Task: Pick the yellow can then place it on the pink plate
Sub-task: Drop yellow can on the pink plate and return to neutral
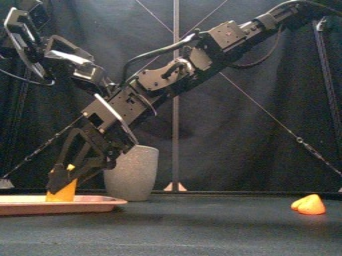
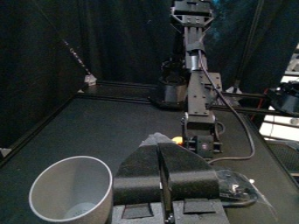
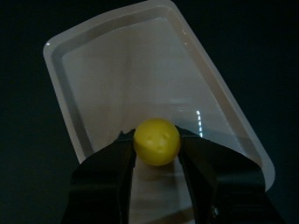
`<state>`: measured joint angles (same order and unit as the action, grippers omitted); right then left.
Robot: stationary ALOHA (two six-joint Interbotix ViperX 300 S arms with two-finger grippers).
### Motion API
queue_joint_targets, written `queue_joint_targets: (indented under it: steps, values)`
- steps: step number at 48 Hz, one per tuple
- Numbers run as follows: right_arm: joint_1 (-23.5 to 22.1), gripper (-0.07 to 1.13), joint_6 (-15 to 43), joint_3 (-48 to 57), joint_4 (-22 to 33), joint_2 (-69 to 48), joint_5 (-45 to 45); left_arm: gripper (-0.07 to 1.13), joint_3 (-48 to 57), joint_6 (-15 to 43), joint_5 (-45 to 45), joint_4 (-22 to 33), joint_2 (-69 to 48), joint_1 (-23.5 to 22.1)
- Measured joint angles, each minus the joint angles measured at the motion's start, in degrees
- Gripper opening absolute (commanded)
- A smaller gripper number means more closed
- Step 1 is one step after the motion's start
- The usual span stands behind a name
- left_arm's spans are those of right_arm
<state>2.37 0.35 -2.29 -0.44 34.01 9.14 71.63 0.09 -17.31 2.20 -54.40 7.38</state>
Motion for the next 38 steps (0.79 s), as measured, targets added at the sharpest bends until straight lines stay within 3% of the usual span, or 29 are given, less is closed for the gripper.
queue_joint_targets:
  steps: [16, 38]
  values:
    - [0.09, 0.98, 0.00, -1.85, -1.85, 0.62, 0.79, 0.01, 0.00, -0.09, -0.09, 0.26, 0.00, 0.09]
    - [0.09, 0.99, -0.44, 2.37, 1.76, -2.46, -4.39, 0.01, 0.00, -0.09, 0.09, 0.35, 0.00, 0.18]
